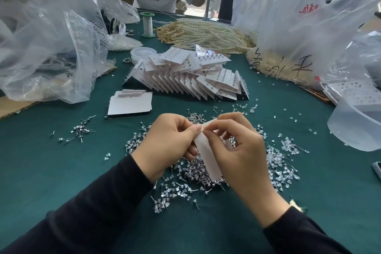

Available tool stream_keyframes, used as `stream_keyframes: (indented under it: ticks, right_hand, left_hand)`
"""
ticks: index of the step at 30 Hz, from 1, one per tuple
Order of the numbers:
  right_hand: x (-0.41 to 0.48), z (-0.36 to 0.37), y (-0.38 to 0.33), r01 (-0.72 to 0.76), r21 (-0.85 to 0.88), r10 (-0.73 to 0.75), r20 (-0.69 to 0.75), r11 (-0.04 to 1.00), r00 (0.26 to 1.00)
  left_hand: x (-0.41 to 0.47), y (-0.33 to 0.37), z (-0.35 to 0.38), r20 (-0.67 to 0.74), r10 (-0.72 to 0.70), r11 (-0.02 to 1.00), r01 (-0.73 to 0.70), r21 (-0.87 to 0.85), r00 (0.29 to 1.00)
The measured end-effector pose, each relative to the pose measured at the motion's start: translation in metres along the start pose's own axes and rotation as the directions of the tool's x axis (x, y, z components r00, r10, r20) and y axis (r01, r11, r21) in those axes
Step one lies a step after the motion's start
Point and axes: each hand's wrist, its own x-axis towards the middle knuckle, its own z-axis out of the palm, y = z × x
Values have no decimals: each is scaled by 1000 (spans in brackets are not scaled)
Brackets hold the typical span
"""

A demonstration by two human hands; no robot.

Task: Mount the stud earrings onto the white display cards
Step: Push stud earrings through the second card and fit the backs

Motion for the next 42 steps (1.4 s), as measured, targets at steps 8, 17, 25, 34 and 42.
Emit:
stream_keyframes:
  ticks: [8,17,25,34,42]
  right_hand:
    - [-2,0,0,-26,32,25,31,999,999]
    - [-4,2,0,-3,13,3,17,1000,1000]
    - [-10,11,4,39,-6,-39,-67,999,997]
    - [-8,6,0,101,-125,-113,-92,987,989]
    - [-9,6,-1,111,-169,-127,-91,979,988]
  left_hand:
    - [0,0,-1,7,-11,1000,11,9,1000]
    - [-2,-1,-1,-5,-10,1000,10,0,1000]
    - [-6,2,3,3,11,998,-10,-57,1000]
    - [-4,6,-4,49,40,997,-36,-72,998]
    - [-5,4,-1,-20,79,997,-79,25,997]
